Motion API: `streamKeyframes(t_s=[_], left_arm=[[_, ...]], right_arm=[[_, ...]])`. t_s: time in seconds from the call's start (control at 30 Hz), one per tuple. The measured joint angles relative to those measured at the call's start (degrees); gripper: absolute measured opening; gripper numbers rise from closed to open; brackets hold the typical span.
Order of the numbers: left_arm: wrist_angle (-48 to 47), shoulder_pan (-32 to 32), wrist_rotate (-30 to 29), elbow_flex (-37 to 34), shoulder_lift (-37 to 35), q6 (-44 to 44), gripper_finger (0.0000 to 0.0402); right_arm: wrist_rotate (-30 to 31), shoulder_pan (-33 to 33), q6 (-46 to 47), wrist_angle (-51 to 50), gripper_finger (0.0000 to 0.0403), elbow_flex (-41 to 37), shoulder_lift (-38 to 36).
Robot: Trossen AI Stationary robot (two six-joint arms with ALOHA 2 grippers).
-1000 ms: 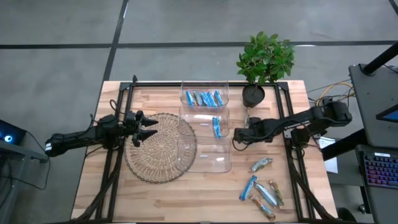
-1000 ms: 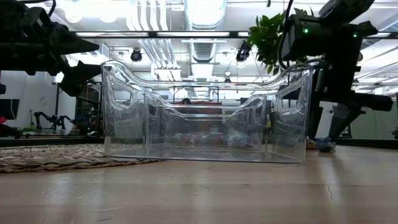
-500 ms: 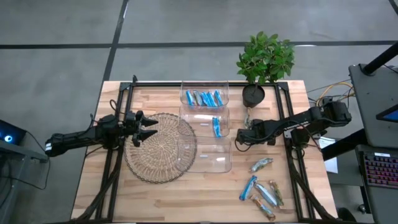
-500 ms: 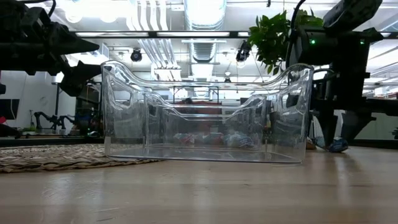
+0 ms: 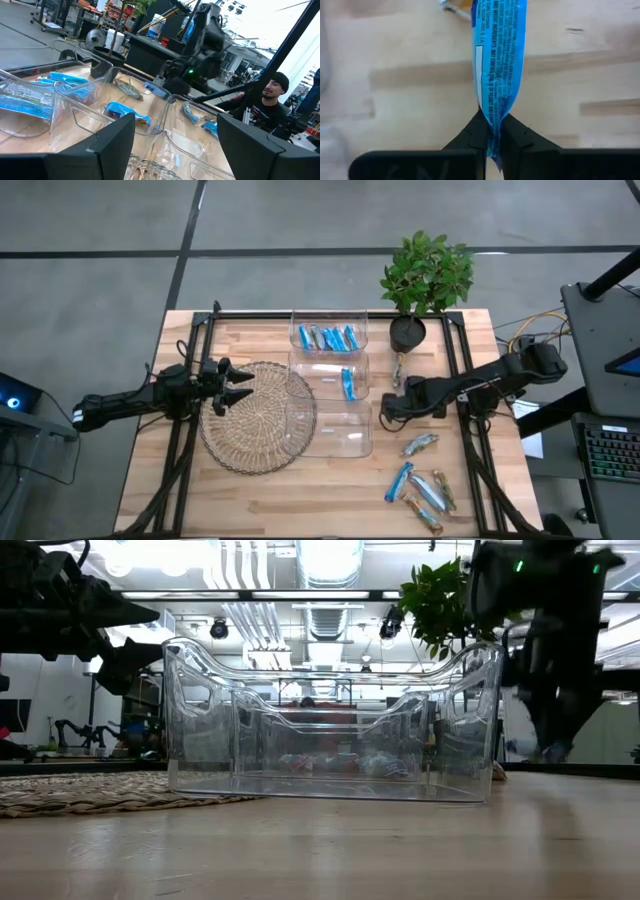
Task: Pick and place Granola Bars by type
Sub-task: Put the blue granola bar into the middle transparent bin
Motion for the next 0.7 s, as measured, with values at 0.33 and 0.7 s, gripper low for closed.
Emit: streamKeyframes(t_s=[0.33,0.7], left_arm=[[0.0,0.0,0.0,0.0,0.0,0.0,0.0261],[0.0,0.0,0.0,0.0,0.0,0.0,0.0261]], right_arm=[[3.8,9.3,0.8,-15.0,0.0012,12.3,-1.2],[7.7,8.7,-12.7,-19.4,0.0012,28.6,0.6]])
